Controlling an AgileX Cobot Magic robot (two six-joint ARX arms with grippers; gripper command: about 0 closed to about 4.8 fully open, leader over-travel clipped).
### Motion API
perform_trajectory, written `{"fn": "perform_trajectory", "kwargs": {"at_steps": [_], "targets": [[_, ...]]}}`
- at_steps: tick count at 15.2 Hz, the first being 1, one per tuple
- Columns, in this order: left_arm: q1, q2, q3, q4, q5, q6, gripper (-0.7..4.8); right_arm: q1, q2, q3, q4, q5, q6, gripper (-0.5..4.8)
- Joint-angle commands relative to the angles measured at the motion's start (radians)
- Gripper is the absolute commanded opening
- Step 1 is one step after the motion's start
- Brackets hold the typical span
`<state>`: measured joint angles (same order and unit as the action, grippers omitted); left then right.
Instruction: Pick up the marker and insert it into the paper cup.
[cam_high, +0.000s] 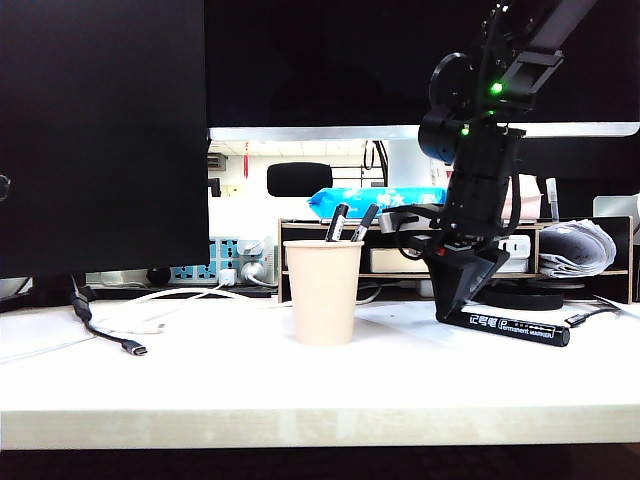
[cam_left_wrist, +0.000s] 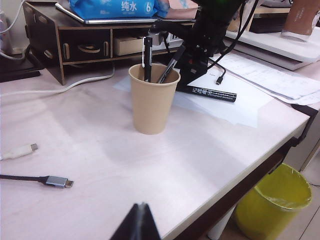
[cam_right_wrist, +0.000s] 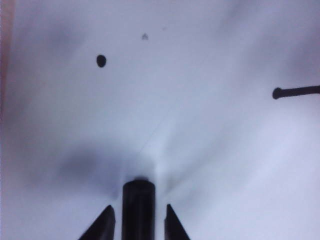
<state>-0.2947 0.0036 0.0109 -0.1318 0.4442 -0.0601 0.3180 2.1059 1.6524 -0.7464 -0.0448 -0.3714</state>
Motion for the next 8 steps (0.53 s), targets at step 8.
{"fn": "perform_trajectory", "kwargs": {"at_steps": [8], "targets": [[-0.001,0.000,0.000,-0.014,0.004,0.000,-0.05,0.002,0.023,0.003,-0.016,0.003,0.005,0.91]]}}
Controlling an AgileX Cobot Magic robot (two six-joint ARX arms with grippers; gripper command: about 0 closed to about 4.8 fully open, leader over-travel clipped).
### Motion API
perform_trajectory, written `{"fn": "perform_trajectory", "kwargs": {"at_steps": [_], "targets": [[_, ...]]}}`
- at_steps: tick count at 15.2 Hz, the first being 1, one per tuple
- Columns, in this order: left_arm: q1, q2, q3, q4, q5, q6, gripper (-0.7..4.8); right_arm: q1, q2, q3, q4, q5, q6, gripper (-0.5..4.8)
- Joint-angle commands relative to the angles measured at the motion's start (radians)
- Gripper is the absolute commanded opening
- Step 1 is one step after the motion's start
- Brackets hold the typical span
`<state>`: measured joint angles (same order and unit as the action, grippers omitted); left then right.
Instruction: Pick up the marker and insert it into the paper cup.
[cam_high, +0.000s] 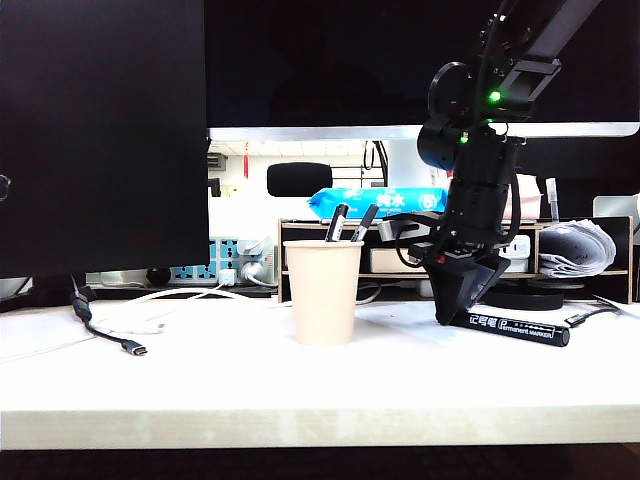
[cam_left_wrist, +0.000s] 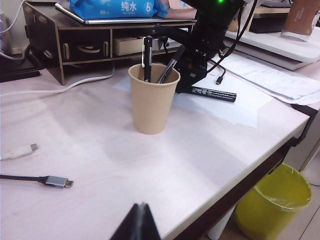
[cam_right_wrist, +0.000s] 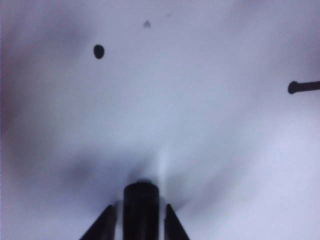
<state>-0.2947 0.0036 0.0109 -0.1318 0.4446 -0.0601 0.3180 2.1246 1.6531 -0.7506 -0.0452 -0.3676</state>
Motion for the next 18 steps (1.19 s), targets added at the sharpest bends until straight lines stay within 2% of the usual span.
{"fn": "perform_trajectory", "kwargs": {"at_steps": [1,3,5,12,13,16,18], "targets": [[-0.001,0.000,0.000,-0.014,0.004,0.000,-0.05,0.002,0.004,0.003,-0.013,0.003,0.001,0.88],[-0.001,0.000,0.000,-0.014,0.004,0.000,-0.05,0.002,0.004,0.003,-0.013,0.006,0.001,0.42],[-0.001,0.000,0.000,-0.014,0.004,0.000,-0.05,0.002,0.004,0.003,-0.014,0.028,0.001,0.21],[-0.001,0.000,0.000,-0.014,0.004,0.000,-0.05,-0.012,-0.040,0.005,0.017,-0.010,0.058,0.21],[-0.001,0.000,0.000,-0.014,0.004,0.000,-0.05,-0.017,-0.064,0.005,0.025,-0.049,0.073,0.20],[-0.001,0.000,0.000,-0.014,0.004,0.000,-0.05,-0.078,-0.182,0.005,0.130,-0.354,0.241,0.17],[-0.001,0.000,0.000,-0.014,0.004,0.000,-0.05,-0.113,-0.232,0.005,0.183,-0.600,0.311,0.17]]}}
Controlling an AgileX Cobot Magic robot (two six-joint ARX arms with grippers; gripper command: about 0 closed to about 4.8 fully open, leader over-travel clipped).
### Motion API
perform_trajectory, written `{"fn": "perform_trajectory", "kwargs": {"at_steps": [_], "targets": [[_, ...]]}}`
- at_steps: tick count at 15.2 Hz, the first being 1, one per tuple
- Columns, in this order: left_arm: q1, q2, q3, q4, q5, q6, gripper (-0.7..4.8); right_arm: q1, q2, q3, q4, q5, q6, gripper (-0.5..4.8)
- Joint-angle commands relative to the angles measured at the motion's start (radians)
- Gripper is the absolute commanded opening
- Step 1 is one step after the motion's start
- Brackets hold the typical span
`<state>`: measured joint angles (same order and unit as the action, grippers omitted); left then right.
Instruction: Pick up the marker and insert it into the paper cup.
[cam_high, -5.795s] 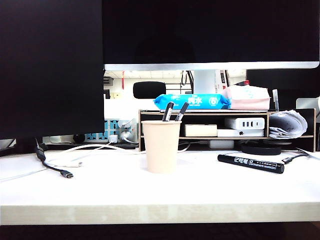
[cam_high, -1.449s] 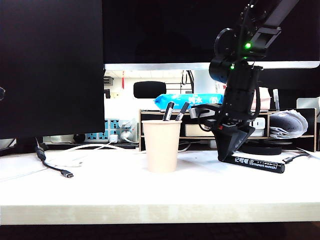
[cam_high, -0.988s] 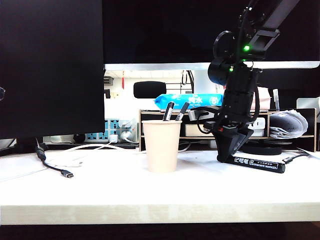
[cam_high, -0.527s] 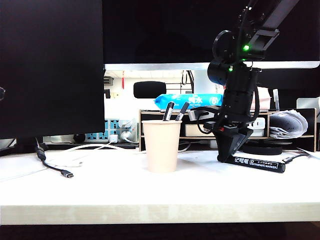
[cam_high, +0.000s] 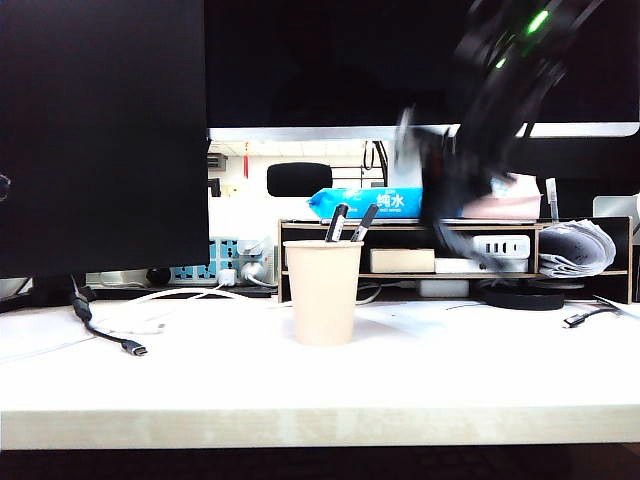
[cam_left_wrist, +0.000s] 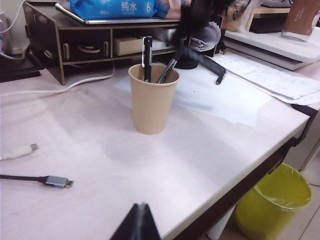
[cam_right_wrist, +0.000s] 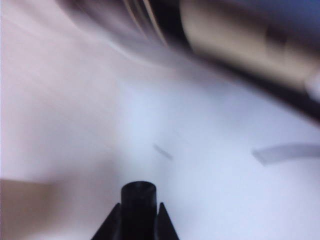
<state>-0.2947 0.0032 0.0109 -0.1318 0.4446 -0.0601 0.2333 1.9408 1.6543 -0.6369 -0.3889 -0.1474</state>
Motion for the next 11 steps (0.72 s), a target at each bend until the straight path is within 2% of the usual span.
{"fn": "perform_trajectory", "kwargs": {"at_steps": [1,4,5,11], "targets": [[-0.001,0.000,0.000,-0.014,0.004,0.000,-0.05,-0.042,-0.066,0.003,0.095,-0.358,0.103,0.17],[-0.001,0.000,0.000,-0.014,0.003,0.000,-0.05,-0.037,-0.083,0.003,0.171,-0.592,0.150,0.17],[-0.001,0.000,0.000,-0.014,0.004,0.000,-0.05,-0.021,-0.083,0.003,0.196,-0.626,0.151,0.17],[-0.001,0.000,0.000,-0.014,0.004,0.000,-0.05,0.098,-0.082,0.003,0.443,-0.627,0.151,0.17]]}}
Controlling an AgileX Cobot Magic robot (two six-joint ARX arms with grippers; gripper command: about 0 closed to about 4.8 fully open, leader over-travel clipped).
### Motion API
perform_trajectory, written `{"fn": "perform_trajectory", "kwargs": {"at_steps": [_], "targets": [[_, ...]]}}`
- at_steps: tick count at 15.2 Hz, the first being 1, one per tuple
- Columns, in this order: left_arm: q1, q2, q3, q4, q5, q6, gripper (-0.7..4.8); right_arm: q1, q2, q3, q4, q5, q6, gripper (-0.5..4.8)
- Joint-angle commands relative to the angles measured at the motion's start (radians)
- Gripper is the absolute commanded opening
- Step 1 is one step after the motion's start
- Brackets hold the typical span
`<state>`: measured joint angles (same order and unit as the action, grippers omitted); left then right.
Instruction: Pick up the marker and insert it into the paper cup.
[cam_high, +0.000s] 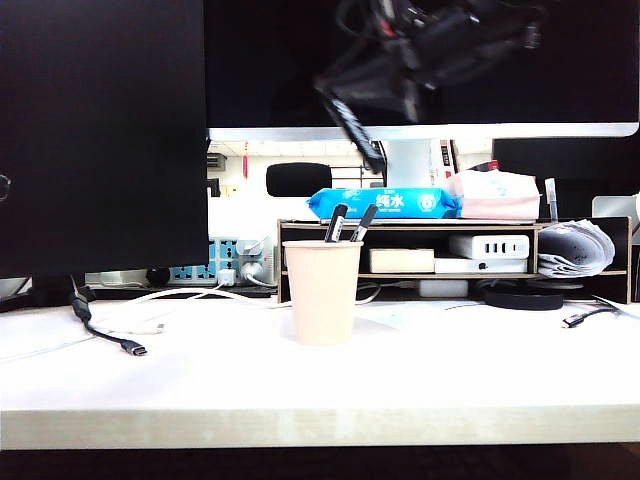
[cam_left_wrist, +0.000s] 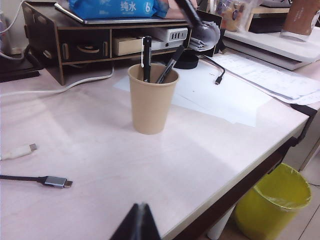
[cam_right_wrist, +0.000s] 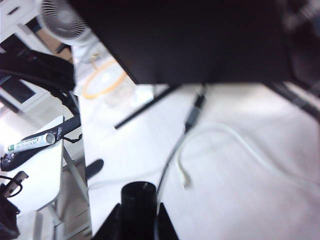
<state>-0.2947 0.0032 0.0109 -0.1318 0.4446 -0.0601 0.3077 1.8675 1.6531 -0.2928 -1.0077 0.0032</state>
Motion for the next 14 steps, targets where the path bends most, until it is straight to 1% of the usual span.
{"fn": "perform_trajectory", "kwargs": {"at_steps": [1,4,8,14], "targets": [[-0.001,0.000,0.000,-0.014,0.004,0.000,-0.05,0.033,-0.008,0.004,0.123,-0.008,0.000,0.17],[-0.001,0.000,0.000,-0.014,0.004,0.000,-0.05,0.060,0.019,0.002,0.195,-0.023,0.019,0.18],[-0.001,0.000,0.000,-0.014,0.004,0.000,-0.05,0.085,0.083,0.002,0.202,-0.024,0.019,0.18],[-0.001,0.000,0.000,-0.014,0.004,0.000,-0.05,0.089,0.148,-0.019,0.220,-0.016,0.018,0.18]]}}
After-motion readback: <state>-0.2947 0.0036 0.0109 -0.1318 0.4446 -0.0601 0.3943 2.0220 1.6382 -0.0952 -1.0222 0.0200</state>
